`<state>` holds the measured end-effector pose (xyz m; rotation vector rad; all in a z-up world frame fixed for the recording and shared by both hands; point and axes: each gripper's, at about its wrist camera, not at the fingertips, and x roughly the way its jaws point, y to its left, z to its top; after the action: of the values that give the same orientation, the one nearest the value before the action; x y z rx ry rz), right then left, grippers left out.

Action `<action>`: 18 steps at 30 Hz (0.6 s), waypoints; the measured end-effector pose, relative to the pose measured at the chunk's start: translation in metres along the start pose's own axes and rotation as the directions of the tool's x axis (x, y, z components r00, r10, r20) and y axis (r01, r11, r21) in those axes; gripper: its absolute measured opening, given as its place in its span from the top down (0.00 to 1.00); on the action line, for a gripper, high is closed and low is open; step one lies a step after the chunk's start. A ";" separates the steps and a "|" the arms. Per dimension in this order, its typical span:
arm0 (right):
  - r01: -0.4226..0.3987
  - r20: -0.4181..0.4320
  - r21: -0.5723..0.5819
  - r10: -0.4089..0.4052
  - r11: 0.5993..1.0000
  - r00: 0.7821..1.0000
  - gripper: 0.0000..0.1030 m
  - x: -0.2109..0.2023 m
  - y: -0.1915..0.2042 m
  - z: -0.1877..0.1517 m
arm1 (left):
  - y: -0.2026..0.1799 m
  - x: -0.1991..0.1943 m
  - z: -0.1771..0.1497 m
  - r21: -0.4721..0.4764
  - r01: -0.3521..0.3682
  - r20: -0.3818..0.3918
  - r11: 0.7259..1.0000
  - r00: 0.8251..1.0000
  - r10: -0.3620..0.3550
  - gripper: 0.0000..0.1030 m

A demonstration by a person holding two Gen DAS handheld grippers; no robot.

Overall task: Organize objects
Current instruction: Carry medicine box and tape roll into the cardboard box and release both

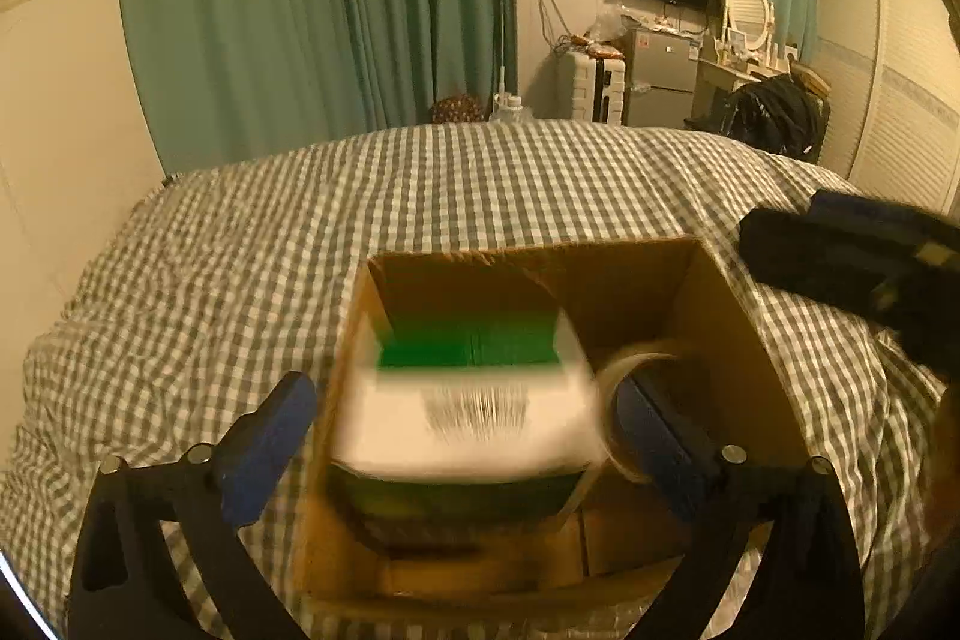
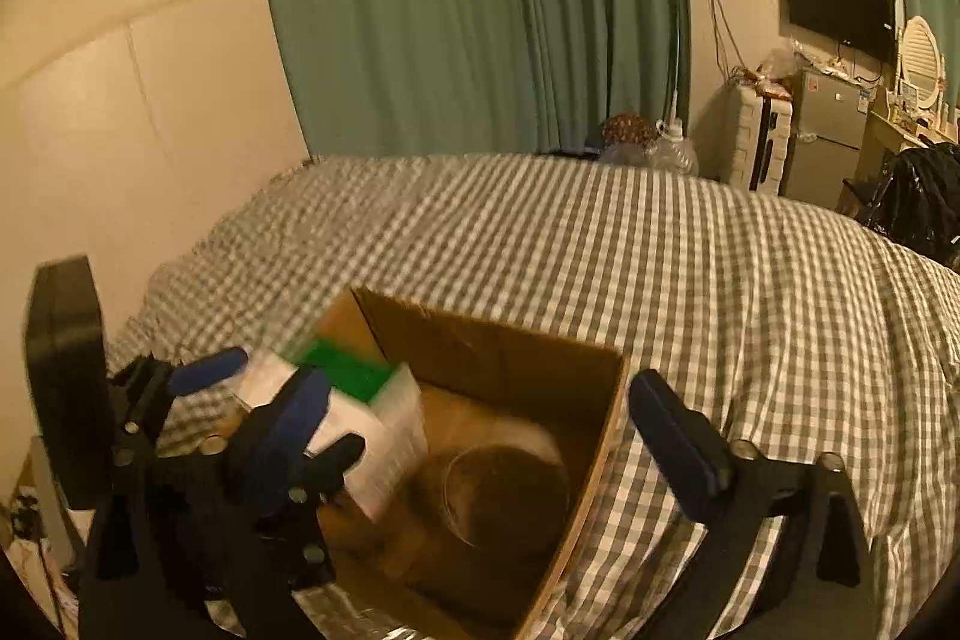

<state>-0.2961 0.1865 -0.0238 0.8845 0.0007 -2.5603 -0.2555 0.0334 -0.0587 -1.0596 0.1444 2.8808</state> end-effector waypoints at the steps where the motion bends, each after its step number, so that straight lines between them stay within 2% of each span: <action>1: -0.001 0.011 -0.002 0.001 1.000 1.000 0.00 -0.009 0.000 0.001 | -0.001 -0.005 0.000 0.006 -0.010 0.003 1.000 1.000 0.010 0.00; 11: 0.061 0.035 -0.080 -0.058 0.995 0.998 0.00 -0.084 0.012 -0.009 | 0.008 -0.067 -0.014 -0.005 -0.060 0.023 0.998 0.998 0.060 0.00; 18: 0.082 0.006 -0.126 -0.082 0.989 0.997 0.00 -0.110 0.025 -0.046 | 0.013 -0.091 -0.048 -0.043 -0.103 -0.021 0.994 0.995 0.102 0.00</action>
<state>-0.1813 0.2138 0.0078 0.8516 0.2005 -2.6029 -0.1569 0.0125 -0.0357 -1.1185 0.1414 2.9785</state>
